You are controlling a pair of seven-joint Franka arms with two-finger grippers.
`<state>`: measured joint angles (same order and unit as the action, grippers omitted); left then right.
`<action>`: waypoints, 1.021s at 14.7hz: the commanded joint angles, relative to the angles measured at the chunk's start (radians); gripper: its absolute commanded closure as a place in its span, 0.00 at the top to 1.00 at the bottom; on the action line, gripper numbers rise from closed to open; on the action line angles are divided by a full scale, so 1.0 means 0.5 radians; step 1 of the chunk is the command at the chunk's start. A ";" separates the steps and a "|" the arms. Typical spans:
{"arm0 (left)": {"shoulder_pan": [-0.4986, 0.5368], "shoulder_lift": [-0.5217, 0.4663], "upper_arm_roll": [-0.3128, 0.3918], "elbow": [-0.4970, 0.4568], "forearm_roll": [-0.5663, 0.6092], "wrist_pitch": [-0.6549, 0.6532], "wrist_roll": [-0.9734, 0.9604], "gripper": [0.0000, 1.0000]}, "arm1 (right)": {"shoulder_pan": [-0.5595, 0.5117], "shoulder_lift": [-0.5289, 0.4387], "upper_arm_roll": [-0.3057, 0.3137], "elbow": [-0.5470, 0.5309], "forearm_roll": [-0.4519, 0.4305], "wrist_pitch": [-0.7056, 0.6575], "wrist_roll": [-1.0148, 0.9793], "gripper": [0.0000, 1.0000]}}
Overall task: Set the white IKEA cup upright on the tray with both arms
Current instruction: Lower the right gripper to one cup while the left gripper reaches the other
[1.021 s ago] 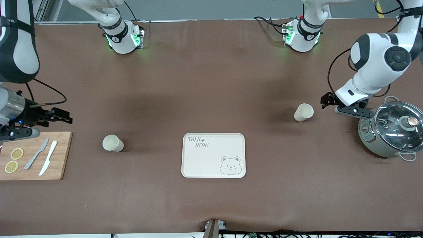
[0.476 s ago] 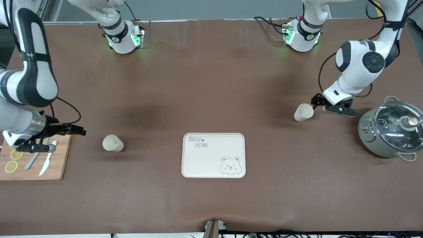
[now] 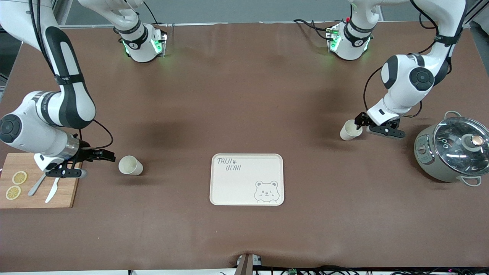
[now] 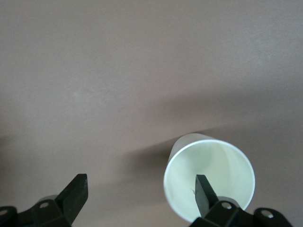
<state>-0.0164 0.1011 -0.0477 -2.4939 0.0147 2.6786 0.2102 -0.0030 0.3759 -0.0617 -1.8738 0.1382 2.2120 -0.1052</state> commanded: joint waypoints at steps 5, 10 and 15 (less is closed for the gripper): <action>0.002 0.157 -0.110 -0.007 -0.149 0.238 -0.006 1.00 | 0.061 0.129 -0.002 -0.005 0.027 0.172 0.014 1.00; 0.005 0.169 -0.110 -0.007 -0.149 0.254 -0.006 1.00 | 0.098 0.230 -0.002 -0.005 0.018 0.215 0.011 1.00; 0.011 0.145 -0.107 -0.062 -0.155 0.254 -0.071 0.38 | 0.104 0.322 -0.002 -0.005 0.015 0.255 -0.010 1.00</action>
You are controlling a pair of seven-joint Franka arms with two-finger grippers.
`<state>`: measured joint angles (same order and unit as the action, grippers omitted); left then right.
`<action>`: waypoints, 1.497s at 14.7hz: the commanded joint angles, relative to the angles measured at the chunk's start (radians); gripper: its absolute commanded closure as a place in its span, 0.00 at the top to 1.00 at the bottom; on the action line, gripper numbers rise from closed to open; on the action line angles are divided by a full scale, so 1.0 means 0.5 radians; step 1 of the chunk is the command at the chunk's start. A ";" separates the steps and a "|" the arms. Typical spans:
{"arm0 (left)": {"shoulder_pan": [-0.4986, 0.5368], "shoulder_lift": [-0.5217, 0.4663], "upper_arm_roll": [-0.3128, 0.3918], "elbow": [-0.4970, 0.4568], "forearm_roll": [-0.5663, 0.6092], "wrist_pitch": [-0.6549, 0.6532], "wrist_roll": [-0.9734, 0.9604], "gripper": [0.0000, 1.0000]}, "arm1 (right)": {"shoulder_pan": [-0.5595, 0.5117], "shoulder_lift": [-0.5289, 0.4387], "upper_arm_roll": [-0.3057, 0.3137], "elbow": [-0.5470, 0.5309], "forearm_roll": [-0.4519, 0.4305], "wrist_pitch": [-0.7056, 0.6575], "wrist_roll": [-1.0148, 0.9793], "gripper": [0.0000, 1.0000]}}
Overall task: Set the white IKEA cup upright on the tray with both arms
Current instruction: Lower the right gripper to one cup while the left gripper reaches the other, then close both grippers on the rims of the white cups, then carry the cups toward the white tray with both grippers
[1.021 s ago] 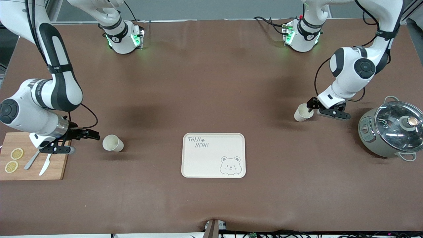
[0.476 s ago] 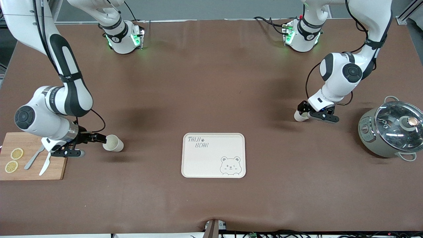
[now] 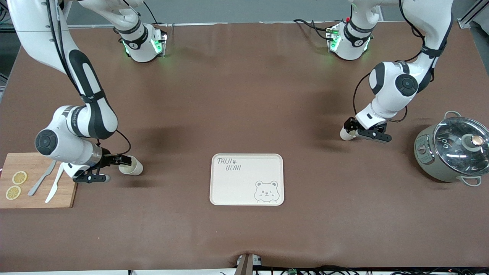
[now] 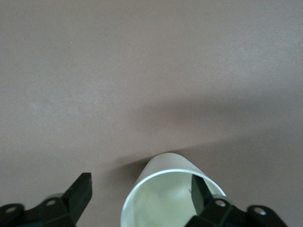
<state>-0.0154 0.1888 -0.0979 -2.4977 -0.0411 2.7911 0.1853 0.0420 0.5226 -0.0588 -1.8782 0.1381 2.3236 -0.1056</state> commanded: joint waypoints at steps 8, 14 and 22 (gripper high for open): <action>0.003 -0.059 -0.007 -0.110 -0.044 0.029 -0.125 0.00 | 0.008 0.059 -0.005 0.007 0.018 0.062 -0.007 1.00; -0.067 -0.003 -0.062 0.294 -0.040 -0.344 -0.437 0.00 | 0.020 0.062 -0.005 0.013 0.024 0.059 -0.003 0.24; -0.420 0.465 -0.105 1.352 0.125 -1.139 -1.278 0.00 | 0.033 0.075 -0.008 0.020 0.021 0.062 -0.007 0.00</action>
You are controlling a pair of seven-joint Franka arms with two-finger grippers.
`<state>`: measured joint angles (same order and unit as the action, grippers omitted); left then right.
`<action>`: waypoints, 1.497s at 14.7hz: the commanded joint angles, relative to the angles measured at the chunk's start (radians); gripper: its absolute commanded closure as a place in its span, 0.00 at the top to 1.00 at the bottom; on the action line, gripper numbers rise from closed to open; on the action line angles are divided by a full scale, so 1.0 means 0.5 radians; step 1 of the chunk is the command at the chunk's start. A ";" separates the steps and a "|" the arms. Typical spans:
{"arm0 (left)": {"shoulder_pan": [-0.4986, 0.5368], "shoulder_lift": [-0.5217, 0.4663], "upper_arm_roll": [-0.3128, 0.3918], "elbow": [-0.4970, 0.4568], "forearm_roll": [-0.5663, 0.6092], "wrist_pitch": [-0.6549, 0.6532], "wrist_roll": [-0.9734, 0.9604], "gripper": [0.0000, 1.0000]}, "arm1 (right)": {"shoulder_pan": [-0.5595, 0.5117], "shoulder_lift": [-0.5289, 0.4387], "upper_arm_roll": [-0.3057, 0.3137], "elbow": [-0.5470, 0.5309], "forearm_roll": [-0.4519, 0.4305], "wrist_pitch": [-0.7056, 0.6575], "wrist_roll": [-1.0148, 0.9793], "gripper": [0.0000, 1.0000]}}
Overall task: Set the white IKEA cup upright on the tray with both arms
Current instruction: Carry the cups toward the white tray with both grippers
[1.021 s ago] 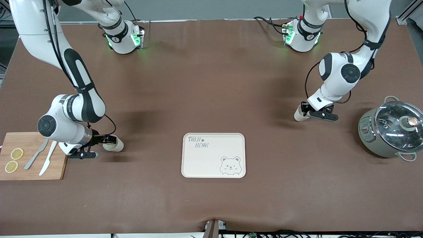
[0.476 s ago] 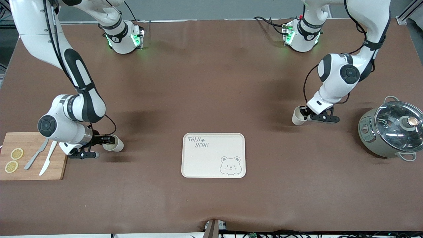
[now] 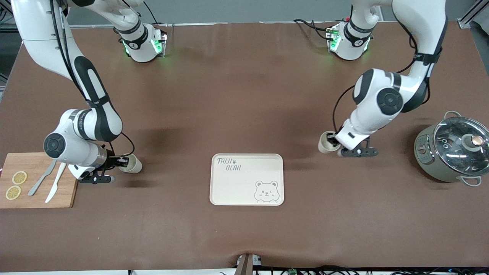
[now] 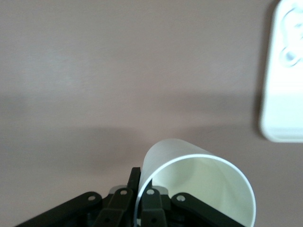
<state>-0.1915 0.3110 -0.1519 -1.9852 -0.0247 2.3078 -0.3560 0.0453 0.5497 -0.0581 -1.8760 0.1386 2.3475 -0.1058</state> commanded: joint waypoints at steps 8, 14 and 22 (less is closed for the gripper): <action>-0.304 0.743 0.031 1.295 0.154 -0.777 -0.650 0.00 | 0.038 0.017 -0.006 0.073 0.020 -0.016 0.015 0.00; -0.473 0.930 0.037 1.473 0.154 -0.569 -0.987 0.00 | 0.299 -0.026 0.000 0.431 0.030 -0.558 0.618 0.00; -0.675 1.123 0.172 1.476 0.148 -0.170 -1.132 0.00 | 0.716 0.032 0.000 0.730 0.076 -0.710 1.465 0.00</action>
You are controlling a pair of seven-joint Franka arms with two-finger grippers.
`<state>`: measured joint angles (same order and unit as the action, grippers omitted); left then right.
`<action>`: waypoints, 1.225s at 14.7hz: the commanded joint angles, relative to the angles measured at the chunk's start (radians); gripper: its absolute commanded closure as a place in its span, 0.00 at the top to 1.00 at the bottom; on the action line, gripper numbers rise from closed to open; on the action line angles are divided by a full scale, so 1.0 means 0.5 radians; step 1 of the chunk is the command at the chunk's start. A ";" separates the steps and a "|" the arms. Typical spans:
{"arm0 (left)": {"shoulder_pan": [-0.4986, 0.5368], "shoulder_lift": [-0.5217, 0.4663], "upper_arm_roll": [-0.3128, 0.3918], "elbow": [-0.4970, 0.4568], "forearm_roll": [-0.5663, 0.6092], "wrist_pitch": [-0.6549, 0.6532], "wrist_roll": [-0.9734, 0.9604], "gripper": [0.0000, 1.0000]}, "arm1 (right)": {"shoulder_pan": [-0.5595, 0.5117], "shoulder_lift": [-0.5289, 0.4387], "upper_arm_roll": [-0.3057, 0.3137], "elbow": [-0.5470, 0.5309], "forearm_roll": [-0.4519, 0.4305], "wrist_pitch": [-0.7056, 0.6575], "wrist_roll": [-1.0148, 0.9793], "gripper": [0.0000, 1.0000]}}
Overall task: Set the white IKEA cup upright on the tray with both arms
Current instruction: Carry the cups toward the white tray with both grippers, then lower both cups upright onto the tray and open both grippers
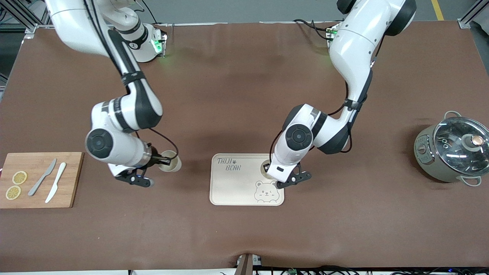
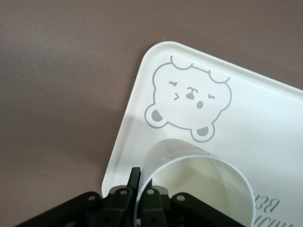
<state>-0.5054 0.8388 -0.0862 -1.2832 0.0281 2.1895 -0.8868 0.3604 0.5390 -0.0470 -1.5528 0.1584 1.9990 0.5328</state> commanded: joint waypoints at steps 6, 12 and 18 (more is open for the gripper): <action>-0.072 0.108 0.044 0.066 0.045 0.162 -0.131 0.00 | 0.347 0.263 -0.026 0.310 0.024 0.051 0.658 0.00; -0.087 0.151 0.047 0.057 0.048 0.195 -0.150 0.00 | 0.436 0.370 -0.026 0.308 0.024 0.334 0.980 0.00; -0.103 0.157 0.059 0.051 0.076 0.195 -0.132 0.45 | 0.512 0.496 -0.026 0.308 0.012 0.649 1.207 0.00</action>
<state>-0.5367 0.9032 -0.0763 -1.2811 0.0308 2.2806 -0.9296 0.5940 0.7482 -0.0479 -1.4316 0.1585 2.2900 1.0930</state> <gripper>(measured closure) 0.965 0.965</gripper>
